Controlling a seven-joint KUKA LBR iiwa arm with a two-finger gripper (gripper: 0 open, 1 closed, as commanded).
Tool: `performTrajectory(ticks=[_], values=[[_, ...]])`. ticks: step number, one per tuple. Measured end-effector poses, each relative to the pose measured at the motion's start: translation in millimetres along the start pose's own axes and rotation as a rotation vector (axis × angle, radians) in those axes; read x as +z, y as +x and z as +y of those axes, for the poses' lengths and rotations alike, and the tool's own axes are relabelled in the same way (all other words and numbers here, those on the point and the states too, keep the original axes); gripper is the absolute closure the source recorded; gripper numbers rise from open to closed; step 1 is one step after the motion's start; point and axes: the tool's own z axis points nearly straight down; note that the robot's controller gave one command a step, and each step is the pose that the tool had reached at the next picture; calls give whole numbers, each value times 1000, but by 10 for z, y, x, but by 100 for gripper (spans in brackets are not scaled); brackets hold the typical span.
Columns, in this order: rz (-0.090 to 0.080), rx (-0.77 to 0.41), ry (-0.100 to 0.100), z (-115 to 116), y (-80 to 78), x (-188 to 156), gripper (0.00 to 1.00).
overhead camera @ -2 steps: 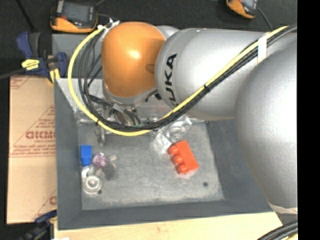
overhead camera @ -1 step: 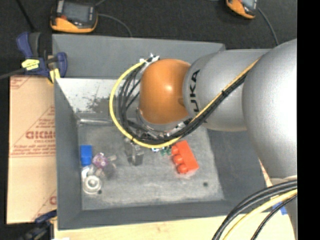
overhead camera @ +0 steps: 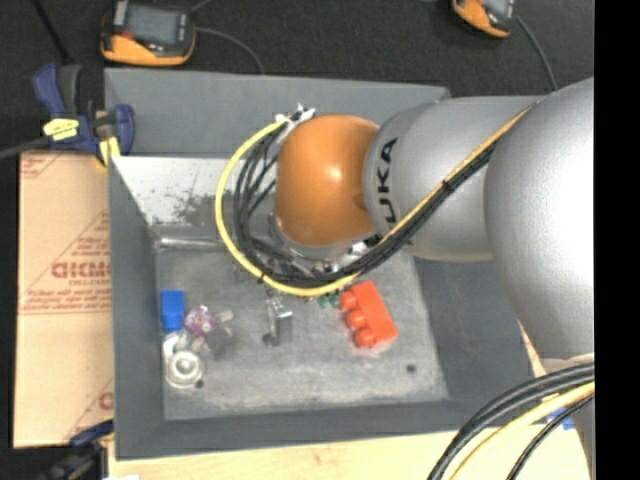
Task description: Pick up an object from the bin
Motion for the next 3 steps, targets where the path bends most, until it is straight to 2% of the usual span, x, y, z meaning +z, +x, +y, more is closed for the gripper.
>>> performTrajectory(ticks=[1, 2, 3], values=[[1, 20, -3, 448, -294, 666, 0], [-2, 24, -2, 419, -297, 627, 100], [-9, -7, 0, 437, -368, -893, 100]])
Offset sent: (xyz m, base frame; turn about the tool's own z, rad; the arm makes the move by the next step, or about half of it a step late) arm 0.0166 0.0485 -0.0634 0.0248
